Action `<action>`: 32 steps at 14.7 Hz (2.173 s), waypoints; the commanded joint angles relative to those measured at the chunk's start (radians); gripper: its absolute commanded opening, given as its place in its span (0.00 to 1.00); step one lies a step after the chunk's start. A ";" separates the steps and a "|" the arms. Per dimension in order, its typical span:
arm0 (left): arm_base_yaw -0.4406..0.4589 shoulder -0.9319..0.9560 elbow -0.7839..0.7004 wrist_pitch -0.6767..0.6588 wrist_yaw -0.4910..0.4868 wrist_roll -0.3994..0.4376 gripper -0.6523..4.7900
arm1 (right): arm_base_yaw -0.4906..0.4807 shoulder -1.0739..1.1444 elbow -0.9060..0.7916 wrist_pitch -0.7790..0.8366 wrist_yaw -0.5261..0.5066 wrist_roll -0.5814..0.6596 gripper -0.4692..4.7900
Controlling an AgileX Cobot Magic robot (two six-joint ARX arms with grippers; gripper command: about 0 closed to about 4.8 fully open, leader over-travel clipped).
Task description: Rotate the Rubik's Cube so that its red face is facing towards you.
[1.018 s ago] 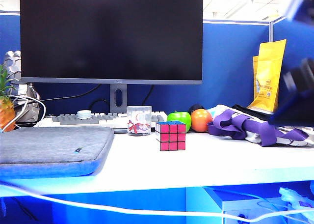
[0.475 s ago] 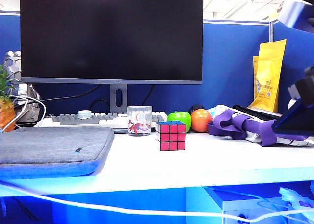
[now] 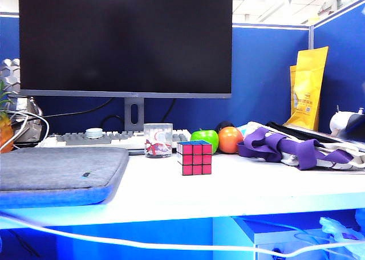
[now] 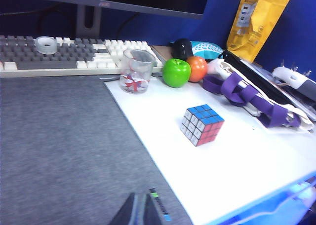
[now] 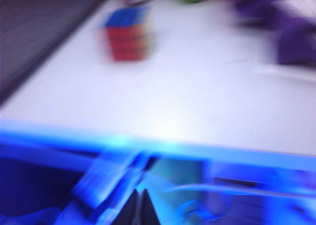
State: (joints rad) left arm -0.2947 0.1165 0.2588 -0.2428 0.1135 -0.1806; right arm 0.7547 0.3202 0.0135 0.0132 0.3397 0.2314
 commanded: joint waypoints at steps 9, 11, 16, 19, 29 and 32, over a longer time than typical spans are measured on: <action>0.401 -0.111 -0.037 -0.035 0.100 -0.003 0.17 | -0.613 -0.319 0.000 0.003 -0.025 0.000 0.09; 0.493 -0.110 -0.032 0.007 0.101 -0.003 0.17 | -0.612 -0.319 0.000 -0.006 -0.027 0.000 0.09; 0.524 -0.109 -0.035 0.004 0.092 -0.003 0.17 | -0.610 -0.319 -0.012 -0.135 -0.105 0.000 0.09; 0.524 -0.110 -0.043 -0.002 0.093 -0.003 0.17 | -0.576 -0.319 -0.012 -0.111 -0.259 -0.003 0.09; 0.417 -0.110 -0.200 0.357 0.318 -0.003 0.17 | -0.439 -0.318 -0.012 -0.165 -0.518 -0.156 0.09; 0.354 -0.110 -0.247 0.359 0.321 -0.003 0.17 | -0.666 -0.318 -0.012 -0.141 -0.518 -0.156 0.09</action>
State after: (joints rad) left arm 0.0654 0.0074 0.0200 0.1032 0.4286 -0.1806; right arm 0.1024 0.0017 0.0105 -0.1474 -0.1768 0.0776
